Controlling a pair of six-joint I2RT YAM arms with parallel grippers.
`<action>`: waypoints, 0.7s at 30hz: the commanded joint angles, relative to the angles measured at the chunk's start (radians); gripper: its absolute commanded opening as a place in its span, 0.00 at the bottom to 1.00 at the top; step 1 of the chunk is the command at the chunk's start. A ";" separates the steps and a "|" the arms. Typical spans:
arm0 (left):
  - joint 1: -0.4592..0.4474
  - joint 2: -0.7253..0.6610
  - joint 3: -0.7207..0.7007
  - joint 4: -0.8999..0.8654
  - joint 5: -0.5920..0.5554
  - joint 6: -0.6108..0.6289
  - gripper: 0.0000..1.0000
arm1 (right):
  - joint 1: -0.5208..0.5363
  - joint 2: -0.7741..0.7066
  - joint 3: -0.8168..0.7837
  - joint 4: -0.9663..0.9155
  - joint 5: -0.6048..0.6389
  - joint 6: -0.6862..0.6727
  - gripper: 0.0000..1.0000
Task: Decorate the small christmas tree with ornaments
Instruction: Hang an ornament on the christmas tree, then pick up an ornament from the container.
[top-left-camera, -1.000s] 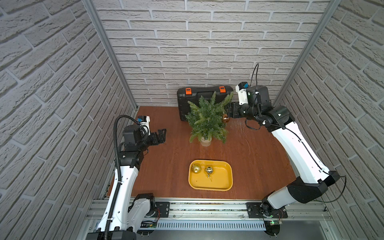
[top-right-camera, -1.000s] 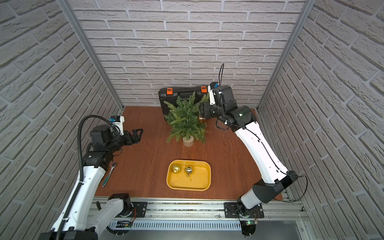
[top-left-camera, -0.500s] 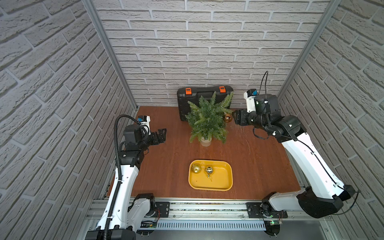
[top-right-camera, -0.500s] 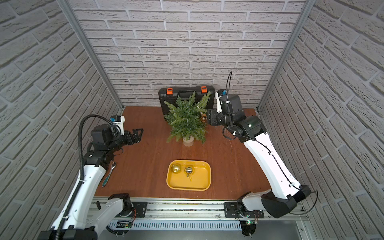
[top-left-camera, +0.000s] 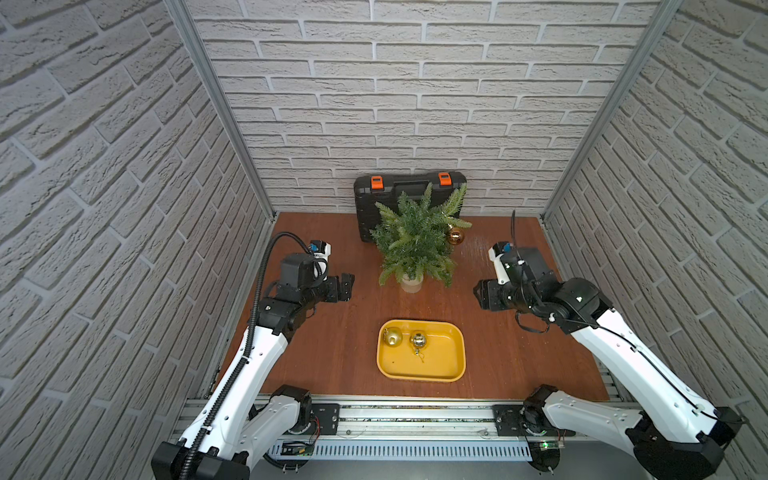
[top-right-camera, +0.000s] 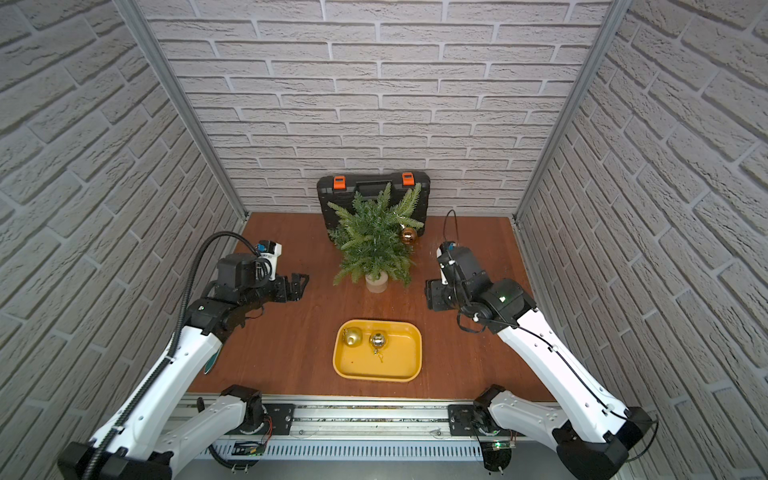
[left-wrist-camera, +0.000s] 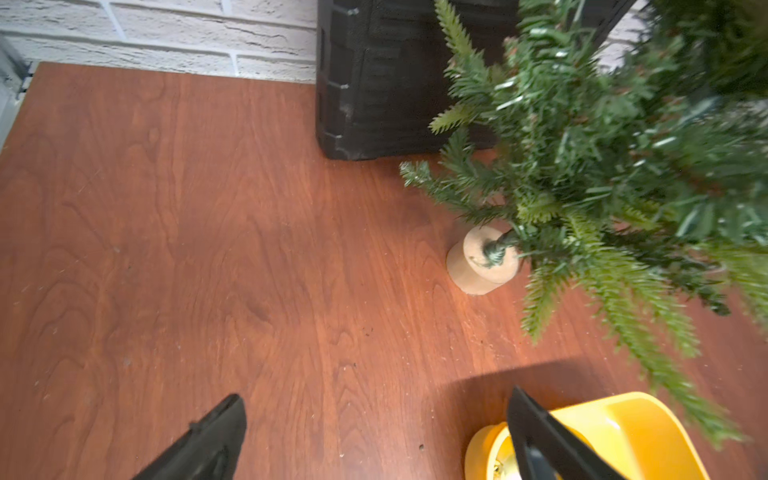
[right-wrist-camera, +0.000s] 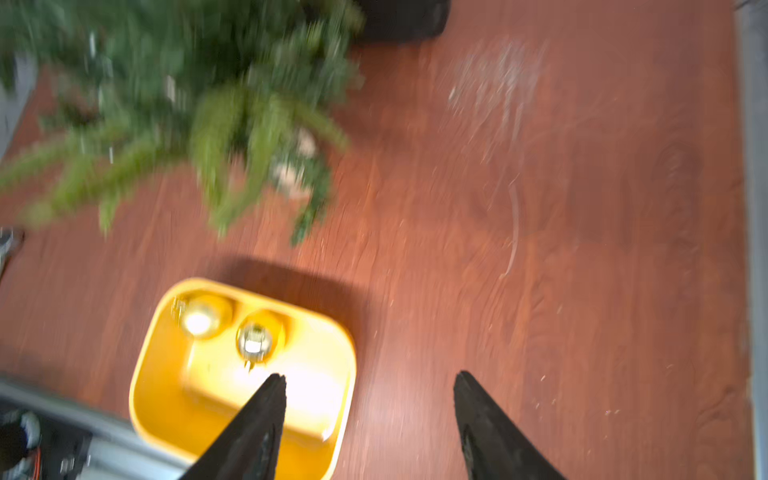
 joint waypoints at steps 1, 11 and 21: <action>-0.003 -0.012 0.003 -0.012 -0.042 0.021 0.98 | 0.086 -0.001 -0.089 0.023 -0.028 0.120 0.66; 0.048 -0.027 -0.001 -0.020 -0.031 0.033 0.98 | 0.261 0.233 -0.227 0.322 -0.144 0.306 0.69; 0.118 -0.053 -0.017 -0.006 0.014 0.014 0.98 | 0.313 0.451 -0.198 0.441 -0.154 0.387 0.76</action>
